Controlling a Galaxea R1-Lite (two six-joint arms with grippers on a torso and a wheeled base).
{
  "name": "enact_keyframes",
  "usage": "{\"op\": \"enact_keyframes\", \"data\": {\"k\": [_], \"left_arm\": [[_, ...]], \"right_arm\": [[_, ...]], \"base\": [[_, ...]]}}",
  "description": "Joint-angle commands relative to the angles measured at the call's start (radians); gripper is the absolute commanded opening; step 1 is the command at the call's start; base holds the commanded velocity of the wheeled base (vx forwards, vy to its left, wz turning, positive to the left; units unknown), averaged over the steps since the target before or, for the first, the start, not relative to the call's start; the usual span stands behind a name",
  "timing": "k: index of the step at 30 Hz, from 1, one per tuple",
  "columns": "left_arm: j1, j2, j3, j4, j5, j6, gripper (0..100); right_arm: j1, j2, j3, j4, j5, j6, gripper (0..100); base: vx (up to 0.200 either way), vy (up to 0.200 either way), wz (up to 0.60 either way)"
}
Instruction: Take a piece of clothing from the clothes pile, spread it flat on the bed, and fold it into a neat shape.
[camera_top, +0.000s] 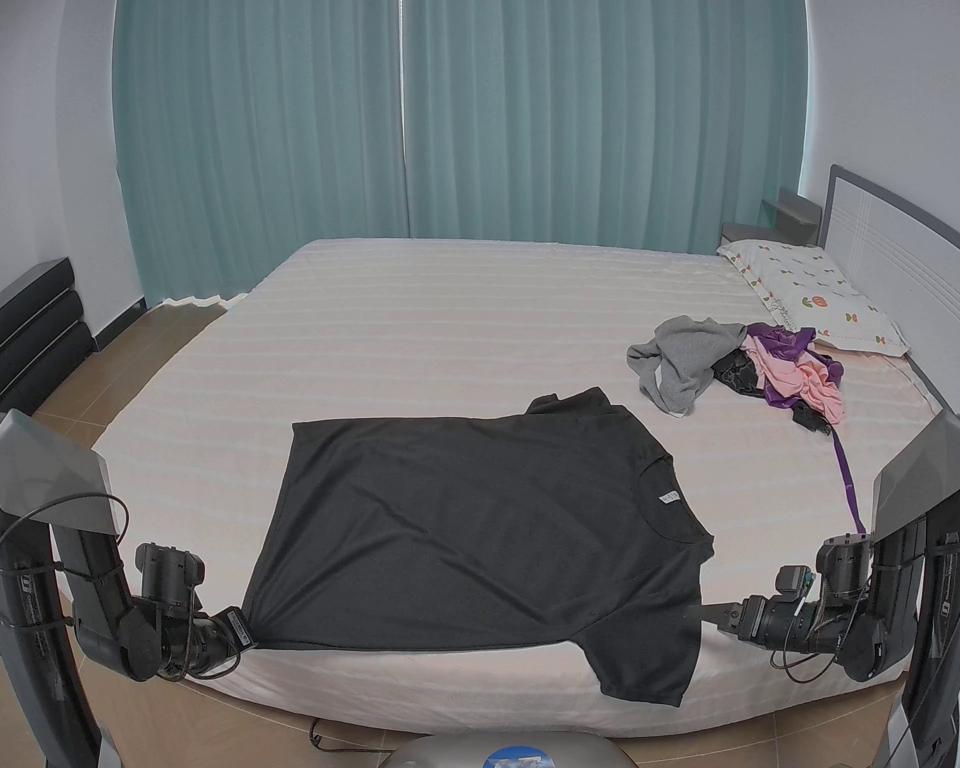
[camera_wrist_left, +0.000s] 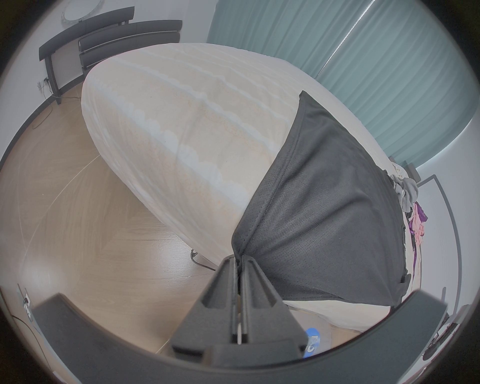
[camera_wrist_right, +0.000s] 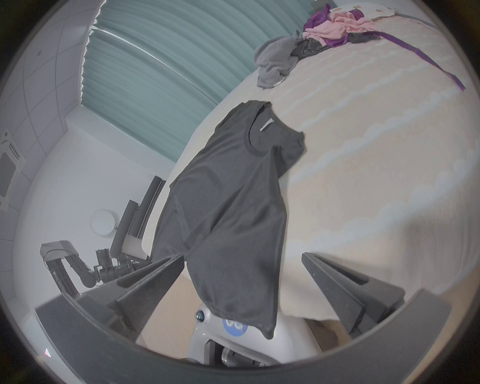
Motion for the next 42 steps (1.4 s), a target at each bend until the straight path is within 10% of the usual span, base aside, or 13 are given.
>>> {"op": "enact_keyframes", "data": {"k": [1,27,28,42], "left_arm": [[0.0,0.003,0.001,0.0,0.0,0.001,0],[-0.006,0.005,0.001,0.0,0.002,0.0,0],[-0.006,0.005,0.001,0.0,0.002,0.0,0],[-0.004,0.005,-0.002,0.0,0.002,0.001,0]], "right_arm": [[0.019,0.016,0.029,-0.014,0.007,-0.013,100],[0.129,0.093,-0.055,-0.016,-0.099,0.002,100],[0.131,0.093,-0.055,-0.016,-0.102,0.002,0],[0.116,0.045,-0.031,-0.014,-0.184,-0.013,0]], "base": [[0.0,0.0,0.0],[0.0,0.0,0.0],[0.0,0.0,0.0],[0.0,0.0,0.0]]}}
